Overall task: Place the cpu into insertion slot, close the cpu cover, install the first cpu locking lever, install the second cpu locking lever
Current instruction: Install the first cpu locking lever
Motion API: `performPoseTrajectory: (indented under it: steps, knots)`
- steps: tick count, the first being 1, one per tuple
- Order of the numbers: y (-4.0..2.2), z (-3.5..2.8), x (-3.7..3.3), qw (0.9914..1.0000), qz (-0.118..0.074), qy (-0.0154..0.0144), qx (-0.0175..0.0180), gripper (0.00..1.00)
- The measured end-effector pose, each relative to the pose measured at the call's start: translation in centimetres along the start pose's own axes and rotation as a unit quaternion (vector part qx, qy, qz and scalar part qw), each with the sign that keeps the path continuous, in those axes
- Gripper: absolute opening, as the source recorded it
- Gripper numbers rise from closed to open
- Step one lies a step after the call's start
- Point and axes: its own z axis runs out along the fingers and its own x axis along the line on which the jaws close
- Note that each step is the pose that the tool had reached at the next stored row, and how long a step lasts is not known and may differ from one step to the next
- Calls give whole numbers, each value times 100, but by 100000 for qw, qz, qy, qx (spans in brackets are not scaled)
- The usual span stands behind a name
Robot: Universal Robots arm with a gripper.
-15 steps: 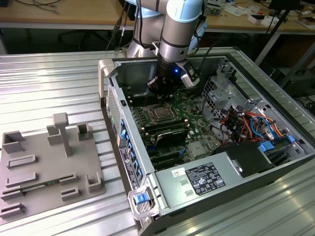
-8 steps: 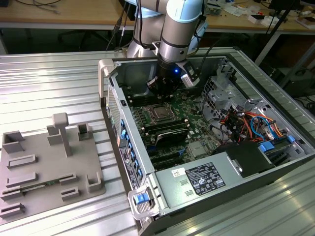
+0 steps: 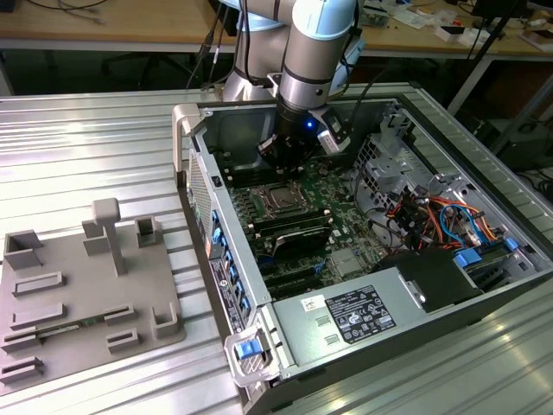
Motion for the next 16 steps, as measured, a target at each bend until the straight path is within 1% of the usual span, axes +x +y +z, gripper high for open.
performPoseTrajectory:
  steps: [16]
  knots:
    - [0,2,0,100000,0,0,2,11]
